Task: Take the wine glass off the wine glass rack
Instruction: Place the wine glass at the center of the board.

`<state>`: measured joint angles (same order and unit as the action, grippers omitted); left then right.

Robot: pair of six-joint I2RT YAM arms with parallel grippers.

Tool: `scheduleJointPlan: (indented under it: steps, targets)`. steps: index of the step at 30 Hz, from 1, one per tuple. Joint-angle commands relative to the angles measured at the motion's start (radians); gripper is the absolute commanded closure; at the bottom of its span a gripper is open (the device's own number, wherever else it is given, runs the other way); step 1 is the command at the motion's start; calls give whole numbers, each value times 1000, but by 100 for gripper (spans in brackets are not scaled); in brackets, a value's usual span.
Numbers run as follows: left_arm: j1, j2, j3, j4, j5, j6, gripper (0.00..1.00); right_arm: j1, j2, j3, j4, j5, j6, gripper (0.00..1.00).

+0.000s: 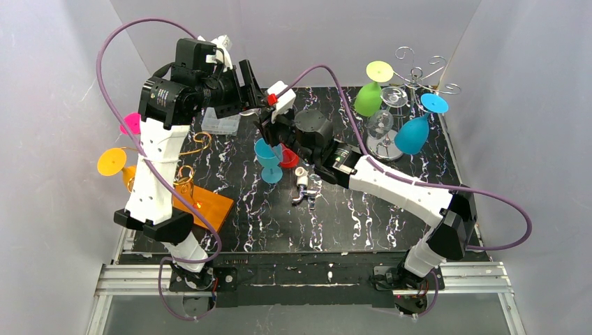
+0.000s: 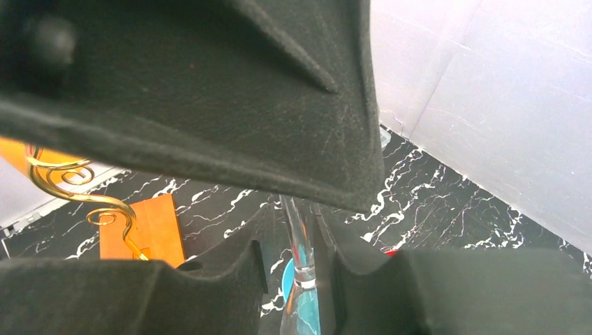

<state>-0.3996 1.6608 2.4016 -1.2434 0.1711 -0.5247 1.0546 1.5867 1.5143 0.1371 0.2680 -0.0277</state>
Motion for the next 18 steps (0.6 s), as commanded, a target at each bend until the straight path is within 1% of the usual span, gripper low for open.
scheduleJointPlan:
  steps: [1, 8, 11, 12, 14, 18]
  targets:
    - [-13, -46, 21, 23, 53, -32, 66, 8, 4, 8, 58, 32, -12, 70]
    - [-15, -45, 18, 33, 60, -50, 66, 8, 0, 7, 45, 60, -11, 99]
    - [-15, -42, 13, 40, 58, -56, 65, 8, -7, 7, 37, 67, -7, 99]
    - [-15, -43, 9, 48, 56, -59, 62, 8, -10, 7, 33, 68, -5, 99]
    - [-15, -45, 3, 64, 52, -65, 51, 8, -21, 5, 25, 72, 2, 99]
    - [-15, -42, 12, 107, 46, -71, 24, 8, -48, 8, -5, 70, 19, 99]
